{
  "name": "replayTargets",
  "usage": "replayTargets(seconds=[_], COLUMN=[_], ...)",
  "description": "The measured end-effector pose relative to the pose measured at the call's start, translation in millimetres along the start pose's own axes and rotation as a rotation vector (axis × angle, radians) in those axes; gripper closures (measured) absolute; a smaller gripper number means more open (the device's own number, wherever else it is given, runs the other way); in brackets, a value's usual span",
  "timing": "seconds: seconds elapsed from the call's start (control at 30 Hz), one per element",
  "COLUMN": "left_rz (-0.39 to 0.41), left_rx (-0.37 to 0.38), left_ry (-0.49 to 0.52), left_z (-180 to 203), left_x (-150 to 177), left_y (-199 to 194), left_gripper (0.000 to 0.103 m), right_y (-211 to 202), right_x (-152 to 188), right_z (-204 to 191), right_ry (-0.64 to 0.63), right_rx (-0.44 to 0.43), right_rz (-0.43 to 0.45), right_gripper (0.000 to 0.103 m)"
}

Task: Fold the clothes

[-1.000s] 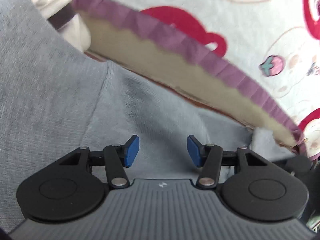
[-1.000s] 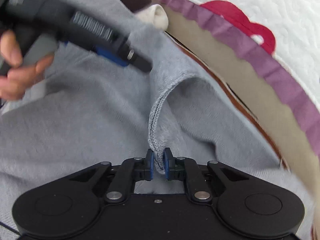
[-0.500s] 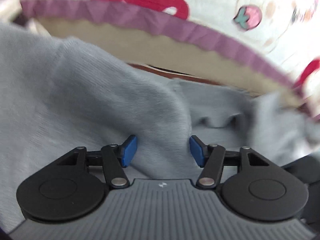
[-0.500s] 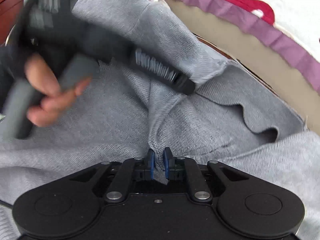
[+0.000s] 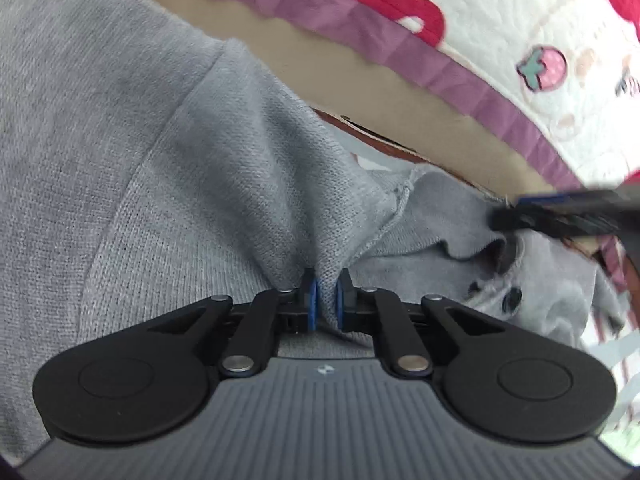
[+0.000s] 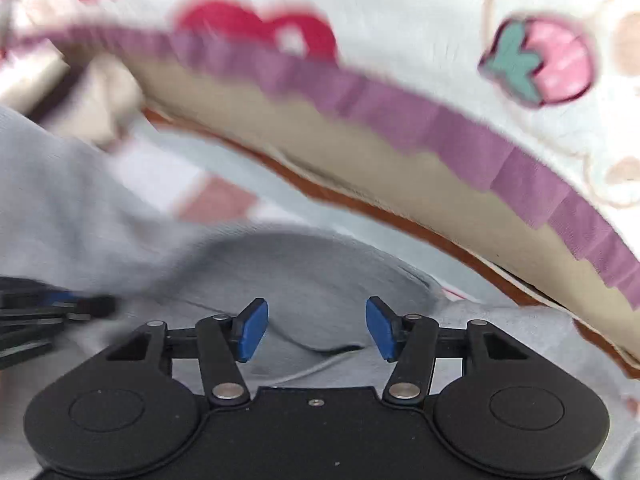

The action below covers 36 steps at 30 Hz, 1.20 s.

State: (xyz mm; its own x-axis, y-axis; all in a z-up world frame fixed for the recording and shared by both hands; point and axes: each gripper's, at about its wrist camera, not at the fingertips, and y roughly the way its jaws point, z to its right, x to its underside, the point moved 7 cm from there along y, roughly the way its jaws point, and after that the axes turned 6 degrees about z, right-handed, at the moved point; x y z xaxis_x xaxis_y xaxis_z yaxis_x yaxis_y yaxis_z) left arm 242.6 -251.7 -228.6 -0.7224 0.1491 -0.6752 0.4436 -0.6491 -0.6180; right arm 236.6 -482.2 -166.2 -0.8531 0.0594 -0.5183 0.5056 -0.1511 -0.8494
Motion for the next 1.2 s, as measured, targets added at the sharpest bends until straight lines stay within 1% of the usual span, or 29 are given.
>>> replayTargets(seconds=[0.03,0.07,0.13,0.2,0.27,0.33,0.5,0.6,0.67,0.73,0.8,0.87,0.9,0.93,0.97,1.0,1.03,1.07,1.1,1.17,1.2], left_rz=[-0.005,-0.015,-0.039,-0.066,-0.087,-0.097,-0.122,-0.129,-0.135,-0.136,-0.131,-0.117,-0.115,-0.114,-0.114,-0.113,-0.113,-0.112,-0.113,-0.118,-0.119], left_rx=[-0.002,-0.003,-0.001,0.002,0.007,0.008,-0.001,-0.006,0.002,0.007,0.01,0.007,0.004,0.002,0.0,-0.002,-0.001,0.002,0.005,0.011,0.012], left_ry=[0.023,0.045,0.073,0.089,0.103,0.12,0.137,0.108,0.057,0.042,0.046,0.06,0.068,0.076,0.084,0.091,0.091,0.086,0.079,0.063,0.058], left_z=[1.3,2.4,3.6,6.1,9.1,12.5,17.2,12.6,8.0,5.2,3.3,3.6,4.2,4.9,5.4,5.9,5.5,4.2,2.9,0.6,-0.2], left_x=[1.3,3.4,7.0,7.9,7.4,9.2,15.8,17.3,15.9,12.9,10.8,12.0,12.4,12.4,12.2,12.0,11.9,12.0,11.8,11.2,11.2], left_y=[-3.7,-8.6,-15.4,-19.5,-21.9,-21.4,-16.8,-13.2,-11.9,-8.4,-5.6,-5.7,-6.3,-6.9,-7.5,-8.0,-8.0,-8.0,-7.8,-7.1,-7.2], left_gripper=[0.095,0.096,0.096,0.096,0.096,0.097,0.096,0.094,0.094,0.092,0.091,0.091,0.091,0.091,0.091,0.091,0.091,0.091,0.091,0.091,0.091], right_y=[8.8,15.1,15.0,7.1,-1.7,-12.6,-26.5,-31.5,-32.8,-25.5,-23.1,-25.0,-23.1,-20.3,-16.4,-15.4,-16.7,-22.2,-24.8,-31.3,-37.2], right_x=[1.5,5.2,26.2,55.1,79.9,91.0,107.6,109.2,108.7,101.8,87.5,74.5,73.2,73.1,75.0,74.1,73.5,74.4,77.2,83.4,86.8], right_z=[1.7,2.5,-1.6,-5.2,-4.0,-1.8,0.9,0.9,0.9,-8.8,-13.4,-17.6,-20.5,-22.9,-24.5,-26.6,-29.0,-30.1,-26.4,-20.0,-18.4], right_ry=[-0.01,-0.021,-0.027,-0.004,0.026,0.083,0.205,0.302,0.341,0.297,0.324,0.43,0.495,0.546,0.549,0.507,0.471,0.461,0.478,0.512,0.532], right_rx=[0.003,0.008,0.0,-0.041,-0.039,-0.037,-0.052,-0.091,-0.114,-0.107,-0.083,-0.119,-0.149,-0.162,-0.127,-0.077,-0.025,0.014,0.022,0.02,0.013], right_rz=[-0.06,-0.122,-0.245,-0.319,-0.315,-0.264,-0.193,-0.168,-0.172,-0.211,-0.222,-0.176,-0.168,-0.163,-0.159,-0.136,-0.114,-0.096,-0.077,-0.04,-0.01], right_gripper=[0.051,0.054,0.054,0.052,0.048,0.048,0.047,0.04,0.024,0.016,0.016,0.017,0.018,0.017,0.017,0.018,0.031,0.049,0.055,0.088,0.093])
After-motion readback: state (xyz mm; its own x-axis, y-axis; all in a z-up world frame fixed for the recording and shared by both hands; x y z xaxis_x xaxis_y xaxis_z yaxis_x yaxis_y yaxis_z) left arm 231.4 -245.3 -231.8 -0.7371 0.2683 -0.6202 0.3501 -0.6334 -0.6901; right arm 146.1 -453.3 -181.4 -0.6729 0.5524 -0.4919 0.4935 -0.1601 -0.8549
